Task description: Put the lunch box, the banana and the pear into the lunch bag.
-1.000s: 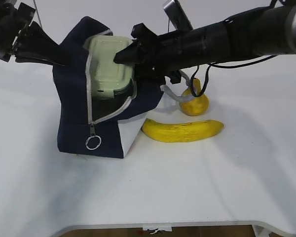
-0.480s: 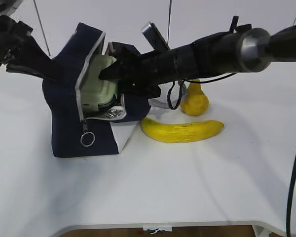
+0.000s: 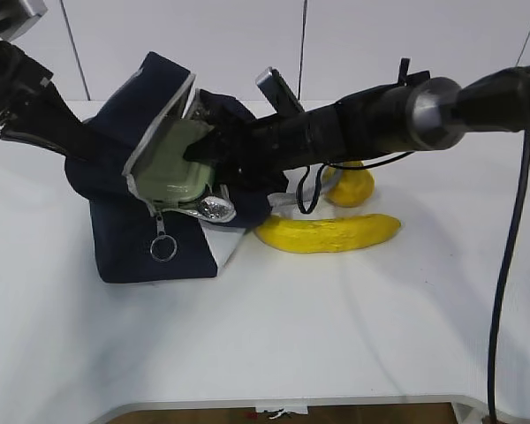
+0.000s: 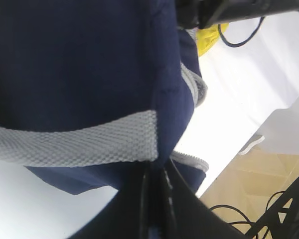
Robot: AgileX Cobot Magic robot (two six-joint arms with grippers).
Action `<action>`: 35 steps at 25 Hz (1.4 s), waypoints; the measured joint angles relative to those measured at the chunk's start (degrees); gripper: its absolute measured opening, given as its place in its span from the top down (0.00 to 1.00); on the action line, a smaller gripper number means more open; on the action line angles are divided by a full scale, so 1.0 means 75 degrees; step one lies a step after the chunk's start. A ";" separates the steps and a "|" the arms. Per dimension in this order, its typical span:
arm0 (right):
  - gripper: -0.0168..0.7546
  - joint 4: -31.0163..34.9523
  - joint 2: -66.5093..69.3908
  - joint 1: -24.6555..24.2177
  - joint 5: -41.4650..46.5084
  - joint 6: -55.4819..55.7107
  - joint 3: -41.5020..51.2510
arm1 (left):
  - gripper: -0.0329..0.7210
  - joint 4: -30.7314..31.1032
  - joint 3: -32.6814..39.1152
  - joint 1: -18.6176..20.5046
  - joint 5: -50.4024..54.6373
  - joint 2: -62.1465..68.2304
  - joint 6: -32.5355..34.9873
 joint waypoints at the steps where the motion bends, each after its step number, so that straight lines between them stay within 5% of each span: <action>1: 0.50 0.0015 0.0057 0.0000 -0.0035 0.0000 0.0000 | 0.96 0.0000 0.0000 0.0000 0.0012 0.0000 0.0000; 14: 0.50 0.0124 0.0262 0.0014 -0.0035 0.0000 -0.0023 | 0.96 0.0033 0.0000 -0.0013 0.0012 0.0000 0.0000; 27: 0.35 0.0108 0.0262 -0.0458 0.1067 0.0002 -0.0023 | 0.96 0.0302 0.0000 -0.0013 0.0047 0.0000 0.0000; 35: 0.35 -0.1123 -0.0394 -0.0869 0.1461 0.0072 -0.0140 | 0.96 0.0329 0.0000 -0.0013 0.0064 0.0000 0.0000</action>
